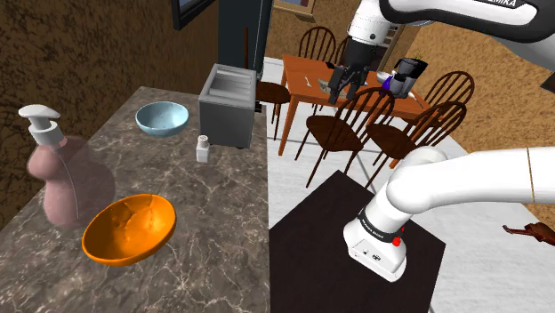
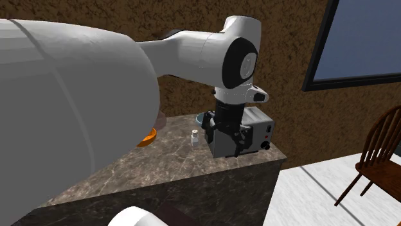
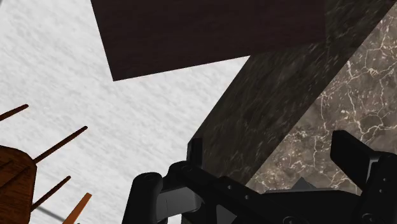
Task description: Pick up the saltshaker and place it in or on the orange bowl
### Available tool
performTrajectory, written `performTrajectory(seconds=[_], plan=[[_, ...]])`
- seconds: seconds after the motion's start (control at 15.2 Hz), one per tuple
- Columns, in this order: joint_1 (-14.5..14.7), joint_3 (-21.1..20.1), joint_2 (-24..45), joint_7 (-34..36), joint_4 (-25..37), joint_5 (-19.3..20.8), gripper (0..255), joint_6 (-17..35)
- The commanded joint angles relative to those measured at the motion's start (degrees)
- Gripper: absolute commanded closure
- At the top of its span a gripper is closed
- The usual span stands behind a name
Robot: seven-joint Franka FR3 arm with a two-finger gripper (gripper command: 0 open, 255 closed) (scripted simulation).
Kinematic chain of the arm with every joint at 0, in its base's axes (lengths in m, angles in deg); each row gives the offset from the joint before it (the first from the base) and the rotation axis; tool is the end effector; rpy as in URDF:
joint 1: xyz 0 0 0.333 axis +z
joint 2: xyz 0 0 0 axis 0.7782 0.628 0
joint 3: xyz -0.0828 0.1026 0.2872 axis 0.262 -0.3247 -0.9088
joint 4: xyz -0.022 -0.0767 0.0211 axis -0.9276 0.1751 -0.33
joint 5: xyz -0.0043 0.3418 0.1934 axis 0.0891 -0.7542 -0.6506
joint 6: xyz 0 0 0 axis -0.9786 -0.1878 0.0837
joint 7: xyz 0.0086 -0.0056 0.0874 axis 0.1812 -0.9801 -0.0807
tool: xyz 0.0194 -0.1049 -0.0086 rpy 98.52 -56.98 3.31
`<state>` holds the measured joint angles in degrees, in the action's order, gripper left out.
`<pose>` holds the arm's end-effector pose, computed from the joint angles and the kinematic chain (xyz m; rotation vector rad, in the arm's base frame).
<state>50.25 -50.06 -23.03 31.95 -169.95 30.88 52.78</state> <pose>0.2906 -0.0163 0.5680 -3.0872 0.1710 0.0727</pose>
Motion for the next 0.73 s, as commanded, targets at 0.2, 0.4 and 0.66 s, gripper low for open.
performTrajectory(seconds=[0.2, 0.4, 0.66], plan=[[1.3, -2.6, 4.1, 2.1, 0.0, -1.7, 0, 4.5], [2.5, -5.1, 8.8, 4.2, 0.6, -3.2, 0, 8.9], [3.8, -8.3, 15.7, 6.9, 2.5, -4.4, 0, 14.4]])
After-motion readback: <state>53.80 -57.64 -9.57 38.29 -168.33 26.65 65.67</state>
